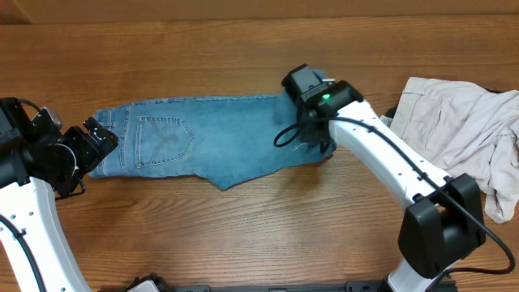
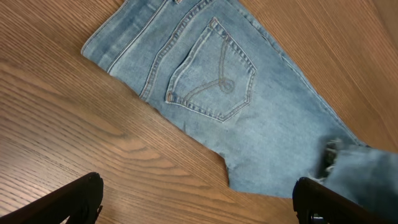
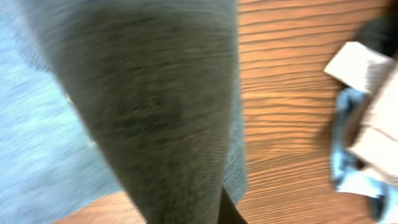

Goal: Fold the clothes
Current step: 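Fold the leg hem leftward over the jeans toward the left gripper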

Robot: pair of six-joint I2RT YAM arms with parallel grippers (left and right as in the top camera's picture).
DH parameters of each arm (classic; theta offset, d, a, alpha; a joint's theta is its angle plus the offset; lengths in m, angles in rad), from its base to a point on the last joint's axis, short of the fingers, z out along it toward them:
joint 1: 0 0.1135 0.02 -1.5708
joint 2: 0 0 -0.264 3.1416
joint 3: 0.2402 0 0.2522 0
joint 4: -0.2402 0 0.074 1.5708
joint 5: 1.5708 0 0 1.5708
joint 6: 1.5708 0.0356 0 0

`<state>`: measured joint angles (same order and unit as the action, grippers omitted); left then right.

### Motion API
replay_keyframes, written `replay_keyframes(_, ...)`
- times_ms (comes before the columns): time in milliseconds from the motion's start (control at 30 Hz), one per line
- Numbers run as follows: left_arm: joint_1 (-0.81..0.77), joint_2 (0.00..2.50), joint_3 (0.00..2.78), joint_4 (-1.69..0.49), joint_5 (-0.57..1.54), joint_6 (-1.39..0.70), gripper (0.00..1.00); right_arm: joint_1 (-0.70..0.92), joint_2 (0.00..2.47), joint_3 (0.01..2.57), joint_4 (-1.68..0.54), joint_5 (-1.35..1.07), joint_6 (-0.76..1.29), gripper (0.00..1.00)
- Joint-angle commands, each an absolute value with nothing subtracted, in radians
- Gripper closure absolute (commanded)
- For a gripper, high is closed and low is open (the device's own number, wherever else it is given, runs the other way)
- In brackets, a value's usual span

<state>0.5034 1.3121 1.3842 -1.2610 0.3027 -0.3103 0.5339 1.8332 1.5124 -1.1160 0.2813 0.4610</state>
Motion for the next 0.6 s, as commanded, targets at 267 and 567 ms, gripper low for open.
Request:
replay_keyframes(267, 0.497, 1.315, 1.389, -1.256, 0.307, -0.292, 0.0, 0.42, 1.843, 1.538, -1.168, 0.516, 0.5, 0.96)
replay_keyframes(567, 0.497, 1.315, 1.389, -1.256, 0.307, -0.292, 0.0, 0.54, 1.85, 1.489, -1.132, 0.516, 0.555, 0.96)
